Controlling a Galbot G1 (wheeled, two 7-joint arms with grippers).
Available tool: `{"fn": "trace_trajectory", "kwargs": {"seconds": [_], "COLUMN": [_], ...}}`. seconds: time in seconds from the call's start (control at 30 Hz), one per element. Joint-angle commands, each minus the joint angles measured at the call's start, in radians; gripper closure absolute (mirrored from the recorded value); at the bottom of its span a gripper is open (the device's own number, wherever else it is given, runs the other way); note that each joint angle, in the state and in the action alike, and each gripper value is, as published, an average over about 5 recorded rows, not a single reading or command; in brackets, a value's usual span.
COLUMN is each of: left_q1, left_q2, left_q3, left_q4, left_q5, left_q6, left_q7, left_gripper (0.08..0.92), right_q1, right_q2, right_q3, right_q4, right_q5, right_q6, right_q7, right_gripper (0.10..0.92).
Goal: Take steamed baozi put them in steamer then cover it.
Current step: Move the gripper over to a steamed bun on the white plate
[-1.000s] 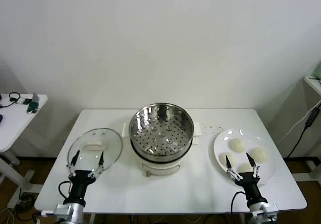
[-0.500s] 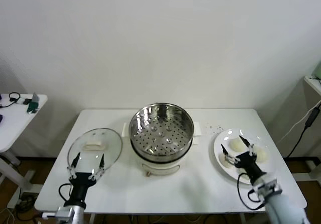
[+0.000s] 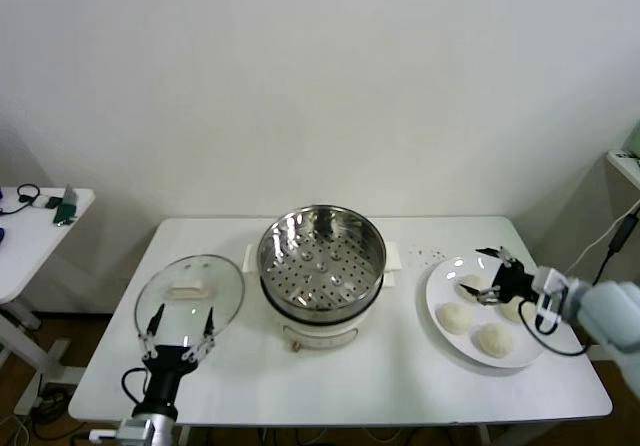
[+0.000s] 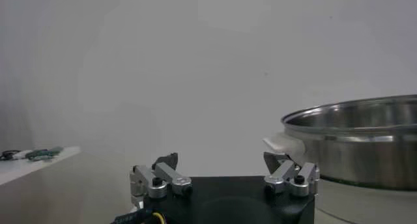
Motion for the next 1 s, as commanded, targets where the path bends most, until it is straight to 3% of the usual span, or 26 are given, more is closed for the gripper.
{"fn": "trace_trajectory", "kwargs": {"seconds": [0.03, 0.2, 0.43, 1.0], "left_q1": [-0.004, -0.013, -0.031, -0.044], "left_q2": [-0.009, -0.006, 0.004, 0.023], "left_q3": [0.011, 0.005, -0.011, -0.04], "left_q4": [0.001, 0.002, -0.005, -0.001], "left_q5": [0.01, 0.004, -0.004, -0.016], "left_q6": [-0.001, 0.015, 0.032, 0.064], "left_q7": [-0.002, 0.002, 0.001, -0.012], "left_gripper": [0.177, 0.177, 0.177, 0.177], "right_q1": [0.601, 0.895, 1.046, 0.91], "right_q2": [-0.123, -0.039, 0.125, 0.364], "right_q3": [-0.587, -0.983, -1.201, -1.119], "right_q4": [-0.174, -0.303, -0.498, -0.775], "right_q5": [-0.083, -0.132, -0.134, -0.213], "right_q6": [0.012, 0.067, 0.102, 0.141], "right_q7": [-0.278, -0.341, -0.362, -0.324], "right_gripper": [0.203, 0.203, 0.203, 0.203]}}
